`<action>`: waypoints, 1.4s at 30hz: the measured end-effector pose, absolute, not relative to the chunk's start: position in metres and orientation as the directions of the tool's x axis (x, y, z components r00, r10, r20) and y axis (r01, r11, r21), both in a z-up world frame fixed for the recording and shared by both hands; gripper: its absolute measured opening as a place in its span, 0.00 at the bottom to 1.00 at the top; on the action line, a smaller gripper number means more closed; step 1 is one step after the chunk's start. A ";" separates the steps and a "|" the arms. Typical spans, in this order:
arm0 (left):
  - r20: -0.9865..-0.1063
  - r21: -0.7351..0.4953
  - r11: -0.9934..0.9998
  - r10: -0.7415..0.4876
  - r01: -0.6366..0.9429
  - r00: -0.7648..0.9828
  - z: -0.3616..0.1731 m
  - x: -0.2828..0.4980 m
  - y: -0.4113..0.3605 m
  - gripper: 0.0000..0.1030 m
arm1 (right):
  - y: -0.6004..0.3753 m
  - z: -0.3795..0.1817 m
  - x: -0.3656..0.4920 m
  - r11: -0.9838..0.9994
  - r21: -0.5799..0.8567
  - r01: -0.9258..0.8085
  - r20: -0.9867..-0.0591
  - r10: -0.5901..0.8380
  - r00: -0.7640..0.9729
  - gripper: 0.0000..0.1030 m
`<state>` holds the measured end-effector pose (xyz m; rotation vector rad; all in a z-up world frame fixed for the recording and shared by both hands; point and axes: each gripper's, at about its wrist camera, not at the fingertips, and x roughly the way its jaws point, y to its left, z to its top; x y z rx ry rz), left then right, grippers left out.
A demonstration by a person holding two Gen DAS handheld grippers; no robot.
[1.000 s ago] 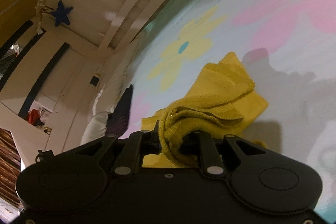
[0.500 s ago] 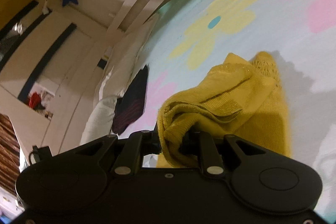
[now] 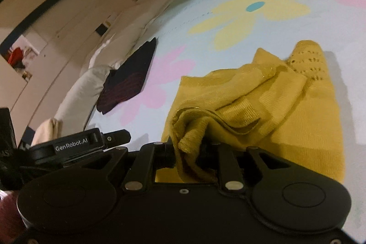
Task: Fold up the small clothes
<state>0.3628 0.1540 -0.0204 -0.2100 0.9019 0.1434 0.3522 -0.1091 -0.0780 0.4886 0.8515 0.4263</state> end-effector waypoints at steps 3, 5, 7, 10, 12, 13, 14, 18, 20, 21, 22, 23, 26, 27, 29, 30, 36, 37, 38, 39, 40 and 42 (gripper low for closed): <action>-0.785 -0.120 0.970 0.039 -0.213 0.618 -0.018 0.362 0.156 0.85 | -0.106 -0.078 0.352 0.757 0.613 -0.228 -0.555 0.617 0.557 0.71; -0.783 -0.120 0.968 0.045 -0.221 0.620 -0.017 0.362 0.159 0.85 | -0.102 -0.071 0.347 0.751 0.593 -0.291 -0.539 0.639 0.549 0.77; -0.781 -0.124 0.965 0.049 -0.231 0.622 -0.016 0.361 0.163 0.85 | -0.105 -0.065 0.346 0.737 0.600 -0.312 -0.529 0.658 0.537 0.77; -0.781 -0.134 0.960 0.049 -0.245 0.622 -0.014 0.361 0.169 0.85 | -0.119 -0.058 0.343 0.685 0.656 -0.318 -0.473 0.701 0.534 0.77; -0.781 -0.145 0.954 0.054 -0.264 0.622 -0.012 0.361 0.174 0.85 | -0.120 -0.054 0.344 0.662 0.674 -0.327 -0.447 0.718 0.533 0.77; -0.779 -0.147 0.950 0.060 -0.276 0.624 -0.010 0.360 0.177 0.85 | -0.116 -0.052 0.346 0.661 0.675 -0.328 -0.442 0.718 0.537 0.77; -0.776 -0.149 0.948 0.065 -0.282 0.627 -0.009 0.359 0.180 0.85 | -0.117 -0.050 0.346 0.650 0.683 -0.333 -0.428 0.726 0.539 0.77; -0.774 -0.140 0.947 0.077 -0.289 0.629 -0.006 0.357 0.184 0.85 | -0.122 -0.039 0.347 0.609 0.714 -0.347 -0.367 0.746 0.556 0.77; -0.774 -0.145 0.949 0.069 -0.282 0.629 -0.005 0.357 0.182 0.85 | -0.130 -0.036 0.349 0.618 0.715 -0.326 -0.367 0.729 0.578 0.77; -0.774 -0.145 0.951 0.062 -0.272 0.630 -0.005 0.358 0.180 0.85 | -0.133 -0.036 0.350 0.630 0.712 -0.308 -0.379 0.715 0.587 0.77; -0.774 -0.144 0.955 0.055 -0.260 0.630 -0.004 0.358 0.177 0.85 | -0.138 -0.037 0.350 0.647 0.706 -0.289 -0.398 0.700 0.593 0.77; -0.774 -0.142 0.959 0.047 -0.247 0.632 -0.003 0.359 0.173 0.85 | -0.142 -0.038 0.351 0.667 0.695 -0.268 -0.423 0.681 0.597 0.77; -0.768 -0.142 0.971 0.013 -0.191 0.640 0.001 0.361 0.158 0.85 | -0.149 -0.047 0.346 0.722 0.642 -0.257 -0.515 0.655 0.554 0.77; -0.766 -0.145 0.975 -0.004 -0.167 0.643 0.003 0.361 0.153 0.85 | -0.147 -0.051 0.343 0.737 0.619 -0.272 -0.546 0.652 0.526 0.78; -0.759 -0.150 0.982 -0.038 -0.118 0.650 0.007 0.362 0.142 0.85 | -0.137 -0.057 0.337 0.749 0.580 -0.320 -0.586 0.657 0.475 0.78; -0.756 -0.151 0.984 -0.055 -0.092 0.653 0.009 0.362 0.136 0.85 | -0.131 -0.059 0.333 0.738 0.575 -0.352 -0.592 0.673 0.443 0.78; -0.755 -0.110 0.989 -0.150 0.101 0.638 0.013 0.364 0.093 0.85 | -0.079 -0.065 0.307 0.621 0.533 -0.575 -0.629 0.745 0.222 0.78; -0.756 -0.095 0.987 -0.158 0.132 0.635 0.012 0.365 0.085 0.85 | -0.072 -0.063 0.302 0.601 0.527 -0.601 -0.629 0.751 0.199 0.77; -0.758 -0.074 0.984 -0.163 0.165 0.631 0.012 0.366 0.076 0.85 | -0.068 -0.062 0.299 0.588 0.526 -0.615 -0.629 0.755 0.184 0.77; -0.761 -0.052 0.980 -0.162 0.191 0.628 0.010 0.368 0.069 0.85 | -0.066 -0.060 0.298 0.584 0.525 -0.619 -0.631 0.755 0.177 0.77; -0.764 -0.028 0.977 -0.158 0.213 0.626 0.007 0.370 0.062 0.85 | -0.065 -0.059 0.298 0.590 0.519 -0.618 -0.638 0.749 0.179 0.77; -0.767 0.006 0.973 -0.145 0.232 0.625 0.002 0.376 0.052 0.85 | -0.069 -0.057 0.298 0.616 0.497 -0.611 -0.663 0.724 0.192 0.77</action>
